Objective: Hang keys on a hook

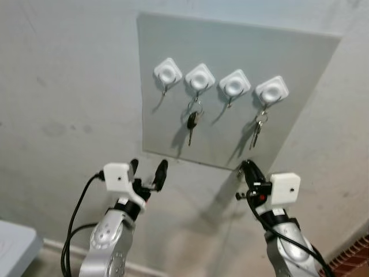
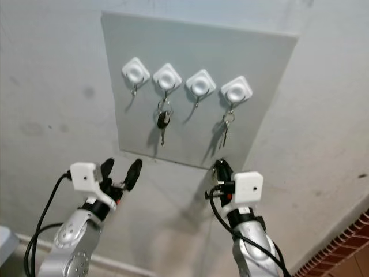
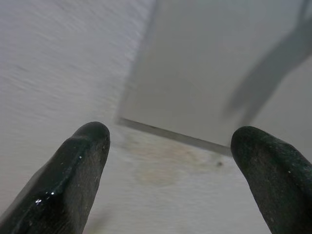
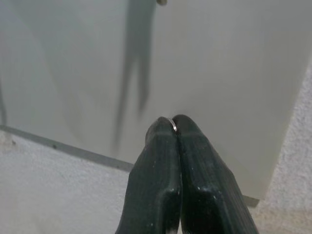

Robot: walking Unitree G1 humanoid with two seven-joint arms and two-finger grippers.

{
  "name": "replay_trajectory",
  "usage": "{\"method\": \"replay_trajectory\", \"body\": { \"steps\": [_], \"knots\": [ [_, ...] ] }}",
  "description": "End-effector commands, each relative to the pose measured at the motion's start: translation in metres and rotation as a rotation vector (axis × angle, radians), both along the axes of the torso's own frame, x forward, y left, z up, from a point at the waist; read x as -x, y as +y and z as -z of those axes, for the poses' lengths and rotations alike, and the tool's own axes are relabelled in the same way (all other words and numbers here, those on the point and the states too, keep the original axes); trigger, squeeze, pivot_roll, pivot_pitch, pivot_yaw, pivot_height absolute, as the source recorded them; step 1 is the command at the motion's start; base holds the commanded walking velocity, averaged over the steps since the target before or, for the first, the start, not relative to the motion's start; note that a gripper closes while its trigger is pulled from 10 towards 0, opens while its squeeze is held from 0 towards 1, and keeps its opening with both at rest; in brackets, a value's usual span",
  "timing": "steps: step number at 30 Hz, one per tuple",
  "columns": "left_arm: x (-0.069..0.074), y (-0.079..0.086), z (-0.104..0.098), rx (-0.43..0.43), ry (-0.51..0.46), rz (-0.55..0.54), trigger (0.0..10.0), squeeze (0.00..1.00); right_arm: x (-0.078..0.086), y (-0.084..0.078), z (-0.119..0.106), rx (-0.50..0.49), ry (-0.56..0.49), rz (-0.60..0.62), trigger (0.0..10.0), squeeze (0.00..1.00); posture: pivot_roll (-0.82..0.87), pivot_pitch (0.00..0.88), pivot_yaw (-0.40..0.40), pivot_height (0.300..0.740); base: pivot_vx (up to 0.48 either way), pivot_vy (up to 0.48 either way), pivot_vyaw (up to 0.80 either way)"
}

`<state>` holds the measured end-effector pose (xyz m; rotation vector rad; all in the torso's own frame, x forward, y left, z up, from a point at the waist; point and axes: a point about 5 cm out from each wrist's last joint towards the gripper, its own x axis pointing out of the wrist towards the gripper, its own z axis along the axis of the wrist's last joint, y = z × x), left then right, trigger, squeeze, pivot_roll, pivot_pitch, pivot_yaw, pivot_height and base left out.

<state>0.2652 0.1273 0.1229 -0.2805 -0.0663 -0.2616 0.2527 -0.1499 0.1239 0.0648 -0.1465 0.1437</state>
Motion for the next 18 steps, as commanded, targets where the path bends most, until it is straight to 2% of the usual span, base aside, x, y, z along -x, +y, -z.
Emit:
{"method": "replay_trajectory", "body": {
  "steps": [1, 5, 8, 10, 11, 15, 18],
  "knots": [
    [0.000, 0.004, 0.000, -0.011, 0.001, -0.022, 10.0, 0.00, -0.004, -0.005, -0.005, 0.002, -0.015, 0.028, 10.0, 0.00, 0.04, 0.000, -0.046, 0.740, 0.000, 0.000, 0.00],
    [0.001, 0.002, -0.001, -0.035, -0.011, 0.000, 10.0, 0.00, -0.004, -0.004, -0.003, 0.001, -0.006, 0.010, 10.0, 0.00, 0.04, 0.000, -0.046, 0.740, 0.000, 0.000, 0.00],
    [0.003, -0.005, -0.005, -0.104, -0.046, 0.058, 10.0, 0.00, -0.004, -0.001, -0.003, 0.002, -0.003, -0.015, 10.0, 0.00, 0.04, 0.000, -0.049, 0.740, 0.000, 0.000, 0.00],
    [0.004, -0.009, -0.007, -0.119, -0.056, 0.087, 10.0, 0.00, -0.004, 0.000, -0.003, 0.001, -0.003, -0.027, 10.0, 0.00, 0.04, 0.000, -0.048, 0.740, 0.000, 0.000, 0.00],
    [0.006, -0.016, -0.011, -0.126, -0.078, 0.139, 10.0, 0.00, -0.004, 0.004, -0.006, -0.010, -0.014, -0.062, 10.0, 0.00, 0.04, 0.000, -0.048, 0.740, 0.000, 0.000, 0.00],
    [0.010, -0.028, -0.019, -0.148, -0.126, 0.228, 10.0, 0.00, -0.002, 0.013, -0.018, -0.051, -0.068, -0.151, 10.0, 0.00, 0.04, 0.000, -0.047, 0.740, 0.000, 0.000, 0.00],
    [0.014, -0.035, -0.022, -0.200, -0.166, 0.303, 10.0, 0.00, -0.001, 0.020, -0.033, -0.071, -0.137, -0.219, 10.0, 0.00, 0.04, 0.000, -0.046, 0.740, 0.000, 0.000, 0.00]
  ]
}}
